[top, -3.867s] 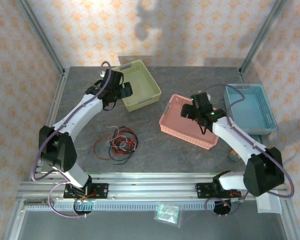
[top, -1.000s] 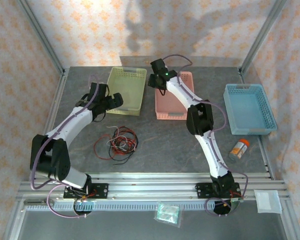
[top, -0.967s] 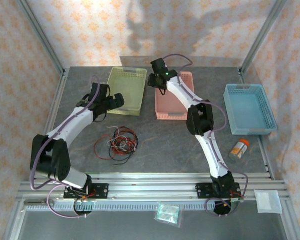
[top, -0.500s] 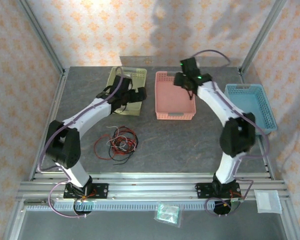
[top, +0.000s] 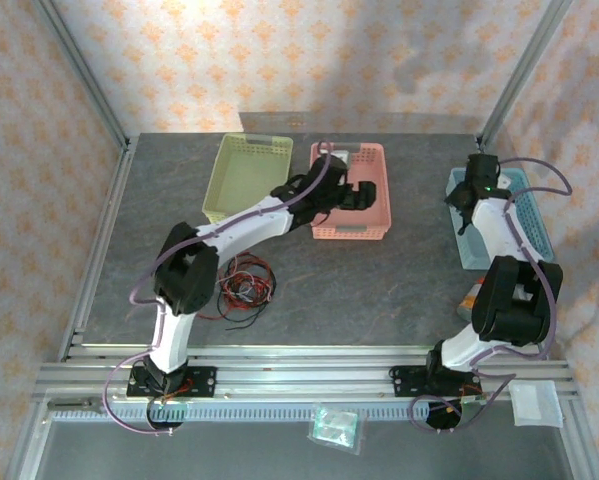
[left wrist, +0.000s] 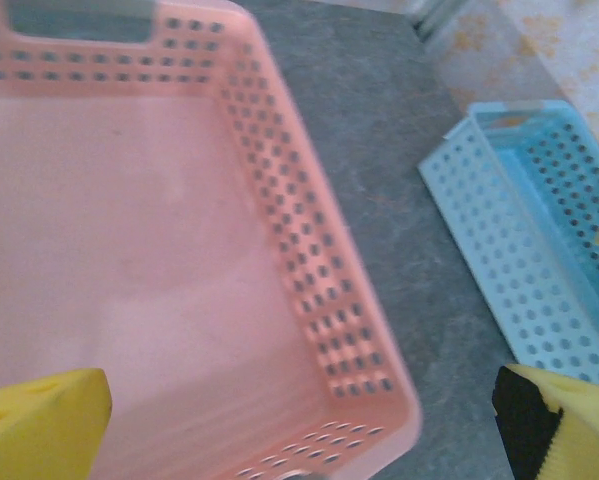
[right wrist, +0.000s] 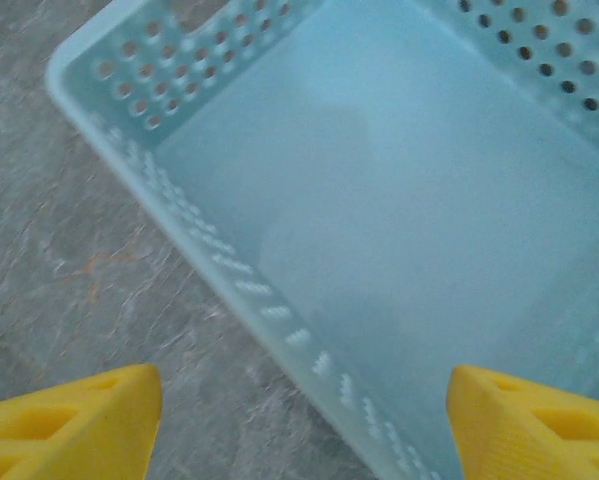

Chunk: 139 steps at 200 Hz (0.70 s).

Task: Untangle the cables

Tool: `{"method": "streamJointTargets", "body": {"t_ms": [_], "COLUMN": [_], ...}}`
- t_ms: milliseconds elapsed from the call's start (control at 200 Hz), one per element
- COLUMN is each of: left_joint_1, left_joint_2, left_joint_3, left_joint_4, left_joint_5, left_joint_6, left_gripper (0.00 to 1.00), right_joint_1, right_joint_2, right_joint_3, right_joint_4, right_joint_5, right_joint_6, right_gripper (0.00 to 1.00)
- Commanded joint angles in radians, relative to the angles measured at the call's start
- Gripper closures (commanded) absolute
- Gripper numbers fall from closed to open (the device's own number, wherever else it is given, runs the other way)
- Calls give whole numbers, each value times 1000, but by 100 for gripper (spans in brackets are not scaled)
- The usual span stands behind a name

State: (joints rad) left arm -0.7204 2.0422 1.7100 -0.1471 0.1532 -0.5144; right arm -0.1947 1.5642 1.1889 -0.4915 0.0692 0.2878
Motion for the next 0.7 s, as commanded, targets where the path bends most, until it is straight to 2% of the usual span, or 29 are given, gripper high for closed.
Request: {"method": "streamJointTargets", "body": {"t_ms": [0, 180, 345, 506, 691], "left_joint_1": [-33, -63, -60, -45, -30], "left_joint_2": [56, 133, 127, 84, 50], "left_joint_3": [91, 181, 163, 83, 10], "left_joint_4": [48, 47, 31, 59, 76], "left_joint_5": [27, 70, 60, 54, 58], "left_joint_6": [-47, -66, -87, -94, -99], "left_gripper": [1, 1, 1, 1, 1], "right_joint_1": [-26, -40, -41, -37, 6], "right_joint_2": [9, 98, 175, 235, 298], "right_joint_3": [7, 52, 95, 126, 169], "right_joint_4": [33, 32, 38, 39, 65], "right_joint_5": [-48, -118, -137, -161, -134], "right_joint_6": [0, -19, -46, -70, -127], "right_gripper": [24, 28, 31, 40, 59]}}
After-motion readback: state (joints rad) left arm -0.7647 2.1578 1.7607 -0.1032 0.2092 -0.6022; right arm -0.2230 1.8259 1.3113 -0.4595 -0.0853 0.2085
